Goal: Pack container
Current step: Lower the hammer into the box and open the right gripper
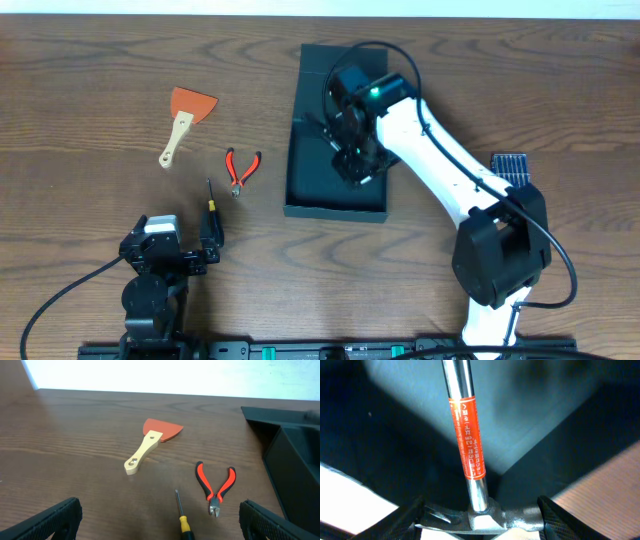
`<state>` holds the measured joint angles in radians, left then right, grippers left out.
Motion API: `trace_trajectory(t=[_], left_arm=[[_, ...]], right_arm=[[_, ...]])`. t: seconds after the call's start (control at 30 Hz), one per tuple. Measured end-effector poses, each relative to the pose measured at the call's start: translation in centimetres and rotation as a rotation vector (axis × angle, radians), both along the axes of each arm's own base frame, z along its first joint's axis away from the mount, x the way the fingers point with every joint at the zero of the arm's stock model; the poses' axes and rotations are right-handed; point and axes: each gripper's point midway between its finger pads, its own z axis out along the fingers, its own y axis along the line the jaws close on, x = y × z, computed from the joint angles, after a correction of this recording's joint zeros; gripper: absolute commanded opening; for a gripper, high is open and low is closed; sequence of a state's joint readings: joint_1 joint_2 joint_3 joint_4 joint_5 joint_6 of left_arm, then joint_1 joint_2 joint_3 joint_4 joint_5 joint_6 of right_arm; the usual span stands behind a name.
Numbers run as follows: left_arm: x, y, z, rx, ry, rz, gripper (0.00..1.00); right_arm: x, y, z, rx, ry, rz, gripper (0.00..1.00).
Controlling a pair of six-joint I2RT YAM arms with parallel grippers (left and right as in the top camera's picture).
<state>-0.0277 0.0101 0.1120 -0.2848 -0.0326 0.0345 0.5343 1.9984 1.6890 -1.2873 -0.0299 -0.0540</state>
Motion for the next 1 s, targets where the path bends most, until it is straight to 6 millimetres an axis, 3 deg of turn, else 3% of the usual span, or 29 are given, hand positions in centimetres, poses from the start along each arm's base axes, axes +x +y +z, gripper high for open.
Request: trace_trajectory(t=[0.4, 1.0], left_arm=[[0.0, 0.0, 0.0, 0.0, 0.0, 0.0, 0.98], [0.0, 0.0, 0.0, 0.0, 0.0, 0.0, 0.99]], right_arm=[[-1.6, -0.7, -2.8, -0.028, 0.049, 0.005, 0.58], [-1.4, -0.2, -3.0, 0.002, 0.043, 0.004, 0.57]])
